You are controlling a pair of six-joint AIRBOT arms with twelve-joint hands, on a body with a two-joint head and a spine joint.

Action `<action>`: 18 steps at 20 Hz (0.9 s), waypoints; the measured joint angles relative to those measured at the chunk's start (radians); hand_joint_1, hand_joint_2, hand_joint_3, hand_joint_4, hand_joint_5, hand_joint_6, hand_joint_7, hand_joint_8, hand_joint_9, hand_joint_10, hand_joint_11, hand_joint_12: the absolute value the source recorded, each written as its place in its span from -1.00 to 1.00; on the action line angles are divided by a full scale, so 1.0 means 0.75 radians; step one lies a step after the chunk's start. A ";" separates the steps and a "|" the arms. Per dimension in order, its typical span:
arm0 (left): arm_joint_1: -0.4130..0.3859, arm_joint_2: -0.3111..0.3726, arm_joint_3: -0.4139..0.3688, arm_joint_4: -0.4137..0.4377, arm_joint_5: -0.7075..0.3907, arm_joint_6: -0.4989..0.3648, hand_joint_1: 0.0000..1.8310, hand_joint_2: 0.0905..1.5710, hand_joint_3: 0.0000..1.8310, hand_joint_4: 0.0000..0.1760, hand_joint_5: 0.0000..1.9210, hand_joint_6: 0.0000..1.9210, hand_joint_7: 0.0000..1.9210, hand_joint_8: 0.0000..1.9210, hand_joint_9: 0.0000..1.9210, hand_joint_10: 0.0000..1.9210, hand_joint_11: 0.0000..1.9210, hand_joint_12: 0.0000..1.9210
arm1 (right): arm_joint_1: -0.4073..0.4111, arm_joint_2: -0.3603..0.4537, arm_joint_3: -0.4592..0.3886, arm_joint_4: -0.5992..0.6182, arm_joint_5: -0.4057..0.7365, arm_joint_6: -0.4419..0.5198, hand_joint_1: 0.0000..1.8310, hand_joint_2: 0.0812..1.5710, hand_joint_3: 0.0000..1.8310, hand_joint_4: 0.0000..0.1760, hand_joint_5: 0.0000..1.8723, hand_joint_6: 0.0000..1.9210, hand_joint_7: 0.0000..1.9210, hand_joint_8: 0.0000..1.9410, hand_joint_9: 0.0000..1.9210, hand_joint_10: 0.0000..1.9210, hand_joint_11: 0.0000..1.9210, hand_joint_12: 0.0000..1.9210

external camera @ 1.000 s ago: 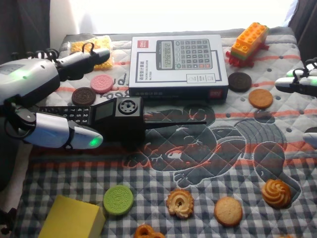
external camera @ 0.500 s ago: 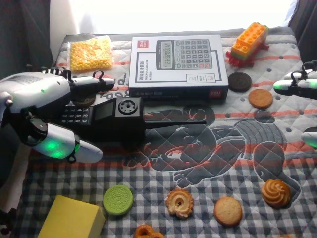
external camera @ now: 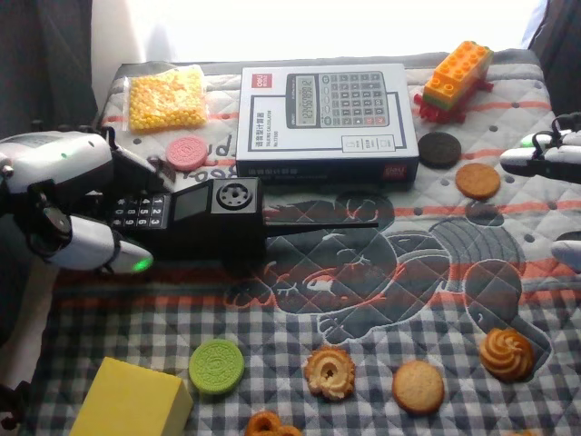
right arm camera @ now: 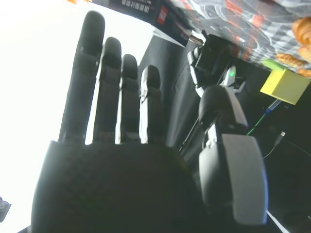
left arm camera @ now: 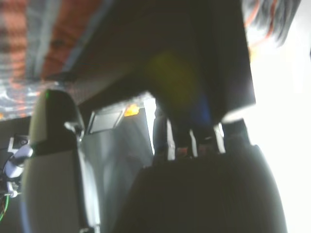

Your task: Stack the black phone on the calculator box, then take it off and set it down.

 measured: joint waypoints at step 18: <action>-0.278 0.072 -0.141 0.418 -0.162 -0.212 0.39 0.29 -1.00 -1.00 0.11 -0.20 0.23 -0.15 0.22 0.14 0.12 0.53 | -0.003 -0.006 -0.003 0.007 0.000 0.005 -0.50 0.63 -1.00 -0.83 -0.57 -1.00 -0.50 -0.99 -0.50 -1.00 -0.47 -0.99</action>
